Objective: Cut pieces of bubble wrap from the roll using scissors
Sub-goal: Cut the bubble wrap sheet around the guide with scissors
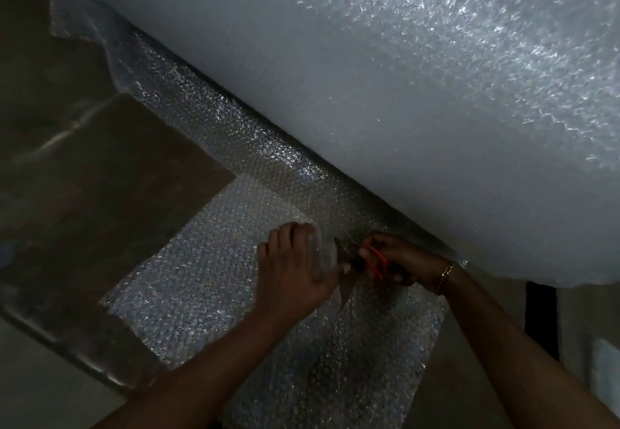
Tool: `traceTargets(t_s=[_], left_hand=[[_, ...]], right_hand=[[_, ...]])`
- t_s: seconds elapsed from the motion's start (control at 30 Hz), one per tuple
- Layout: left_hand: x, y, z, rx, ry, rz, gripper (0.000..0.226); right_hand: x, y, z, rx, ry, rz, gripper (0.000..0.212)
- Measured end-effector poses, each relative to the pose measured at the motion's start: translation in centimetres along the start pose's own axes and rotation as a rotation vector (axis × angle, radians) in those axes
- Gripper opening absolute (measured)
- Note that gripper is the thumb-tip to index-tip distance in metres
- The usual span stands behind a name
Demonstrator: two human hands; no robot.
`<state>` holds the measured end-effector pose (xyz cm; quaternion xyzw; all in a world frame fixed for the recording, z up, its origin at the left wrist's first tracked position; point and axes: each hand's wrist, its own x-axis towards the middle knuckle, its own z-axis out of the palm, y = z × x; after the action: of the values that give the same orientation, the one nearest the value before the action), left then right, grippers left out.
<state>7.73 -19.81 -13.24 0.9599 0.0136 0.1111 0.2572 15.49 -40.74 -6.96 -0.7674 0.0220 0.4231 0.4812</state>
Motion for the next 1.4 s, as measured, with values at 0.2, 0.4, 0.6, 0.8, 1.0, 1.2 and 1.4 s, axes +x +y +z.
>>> traceTargets(t_s=[0.2,0.4,0.6,0.8,1.0,1.2,1.4], left_hand=[[0.2,0.7,0.7,0.121,-0.081,0.074,0.058],[0.7,0.4,1.7,0.088,-0.131,0.162,0.040],[1.0,-0.5,2.0,-0.048,-0.103,0.182,0.028],[0.8,-0.6,1.8,-0.187,-0.110,0.126,0.026],[0.6,-0.6,1.6,-0.274,-0.095,0.098,0.018],[0.7,-0.5,1.6,-0.263,-0.097,0.089,0.017],[0.7,-0.4,1.5,-0.265,-0.099,0.087,0.018]], right_hand=[[0.5,0.1,-0.2,-0.025,-0.011,0.013,0.013],[1.0,0.5,-0.6,-0.021,-0.035,0.010,0.019],[1.0,0.5,-0.7,-0.028,-0.060,0.012,0.029],[1.0,0.6,-0.4,0.026,-0.094,0.014,0.045],[1.2,0.4,-0.3,0.011,-0.100,0.029,0.022],[1.9,-0.2,0.1,0.014,-0.093,0.016,0.020],[2.6,-0.3,-0.2,-0.011,-0.106,0.007,0.038]])
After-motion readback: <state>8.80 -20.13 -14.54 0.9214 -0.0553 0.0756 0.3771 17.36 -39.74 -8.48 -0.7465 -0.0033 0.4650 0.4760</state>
